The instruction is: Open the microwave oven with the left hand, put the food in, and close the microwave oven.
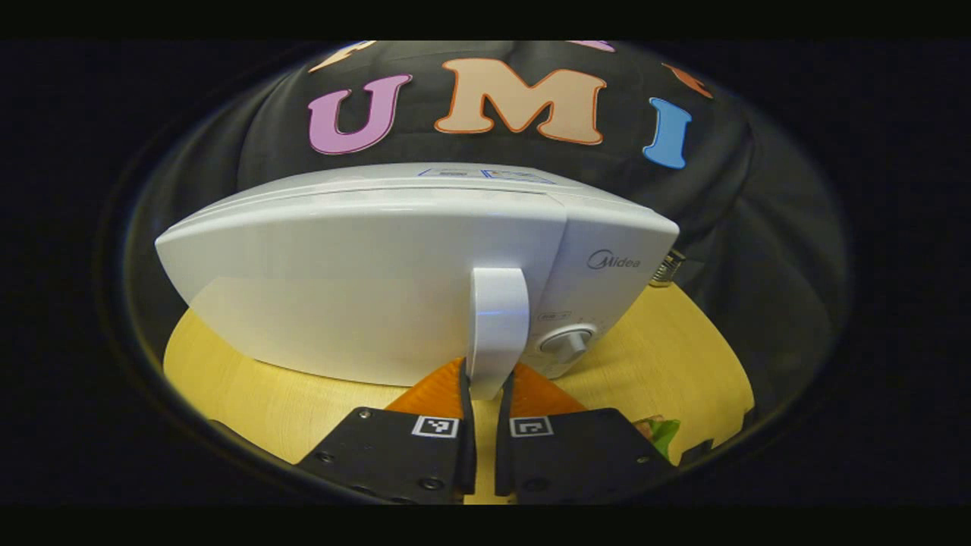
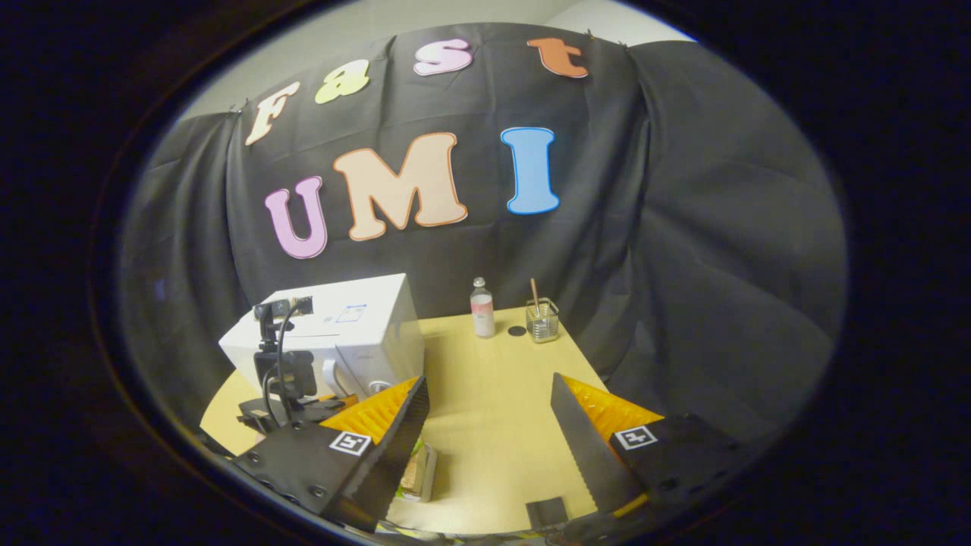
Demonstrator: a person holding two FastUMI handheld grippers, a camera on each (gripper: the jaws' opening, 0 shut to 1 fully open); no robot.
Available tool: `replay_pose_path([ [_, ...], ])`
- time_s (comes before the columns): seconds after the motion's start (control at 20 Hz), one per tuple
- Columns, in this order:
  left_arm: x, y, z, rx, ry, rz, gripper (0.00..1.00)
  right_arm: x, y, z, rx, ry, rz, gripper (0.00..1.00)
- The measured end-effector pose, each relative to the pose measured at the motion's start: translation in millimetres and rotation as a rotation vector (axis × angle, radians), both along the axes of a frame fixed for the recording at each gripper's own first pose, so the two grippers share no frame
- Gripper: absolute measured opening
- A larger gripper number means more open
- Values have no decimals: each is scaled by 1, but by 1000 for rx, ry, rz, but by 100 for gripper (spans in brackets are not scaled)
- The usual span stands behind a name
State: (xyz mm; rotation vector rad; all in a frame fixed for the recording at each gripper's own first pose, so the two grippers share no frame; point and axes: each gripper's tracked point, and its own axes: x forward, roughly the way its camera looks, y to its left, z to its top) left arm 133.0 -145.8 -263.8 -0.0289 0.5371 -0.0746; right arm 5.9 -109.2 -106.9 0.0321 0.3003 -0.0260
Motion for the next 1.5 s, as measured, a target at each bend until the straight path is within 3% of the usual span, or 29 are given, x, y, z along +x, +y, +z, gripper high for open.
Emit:
replay_pose_path([
  [0.1,-29,5,3,20,-27,-6,11,1,0,-3,-5,6,20,93],
  [0.15,-40,8,-1,34,-42,-13,8,2,2,-4,-11,6,35,100],
  [0.2,-55,12,-3,44,-45,-16,8,3,3,-6,-19,5,50,92],
  [0.45,-104,34,-7,69,-27,24,26,5,26,-13,-31,1,150,92],
  [0.6,-120,44,-2,87,-58,30,27,-3,41,-20,-24,16,200,92],
  [0.7,-129,55,-2,95,-66,34,37,-8,51,-25,-15,27,228,92],
  [0.75,-134,61,-2,89,-64,43,51,-11,55,-25,-16,29,238,92],
  [0.9,-148,83,-2,89,-68,78,80,-21,60,-22,-27,21,244,92],
  [0.95,-152,92,-1,94,-75,93,96,-24,61,-22,-31,17,237,92],
  [1.0,-157,96,-1,76,-74,91,100,-28,63,-23,-33,15,230,92],
  [1.5,-240,172,-3,38,-44,81,100,-89,111,-23,-49,9,133,92],
])
